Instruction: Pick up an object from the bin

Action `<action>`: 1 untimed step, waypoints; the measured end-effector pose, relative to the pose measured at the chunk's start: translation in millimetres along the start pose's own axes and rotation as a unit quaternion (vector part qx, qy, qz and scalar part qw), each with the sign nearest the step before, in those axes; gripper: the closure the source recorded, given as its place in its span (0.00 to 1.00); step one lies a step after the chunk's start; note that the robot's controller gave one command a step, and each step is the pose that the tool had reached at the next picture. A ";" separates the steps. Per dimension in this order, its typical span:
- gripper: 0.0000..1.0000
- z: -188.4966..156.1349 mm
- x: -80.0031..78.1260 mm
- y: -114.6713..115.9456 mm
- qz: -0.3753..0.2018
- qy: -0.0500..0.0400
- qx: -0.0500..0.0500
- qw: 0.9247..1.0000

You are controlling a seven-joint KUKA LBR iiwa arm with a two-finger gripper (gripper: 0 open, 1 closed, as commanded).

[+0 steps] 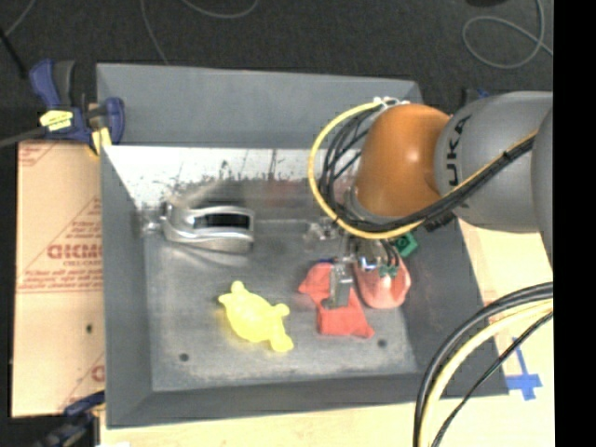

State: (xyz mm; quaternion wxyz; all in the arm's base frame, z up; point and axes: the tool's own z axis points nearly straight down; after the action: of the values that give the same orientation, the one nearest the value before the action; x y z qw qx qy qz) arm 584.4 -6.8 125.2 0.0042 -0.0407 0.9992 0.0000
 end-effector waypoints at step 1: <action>0.00 27.5 -7.0 3.8 -0.201 0.001 0.000 0.980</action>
Offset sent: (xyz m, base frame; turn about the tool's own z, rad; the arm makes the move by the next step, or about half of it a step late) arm 0.0168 -0.0106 -0.0552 -0.7695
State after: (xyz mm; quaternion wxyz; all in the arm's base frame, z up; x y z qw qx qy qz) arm 591.3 -2.4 97.7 0.0031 -0.2402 0.9707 -0.0005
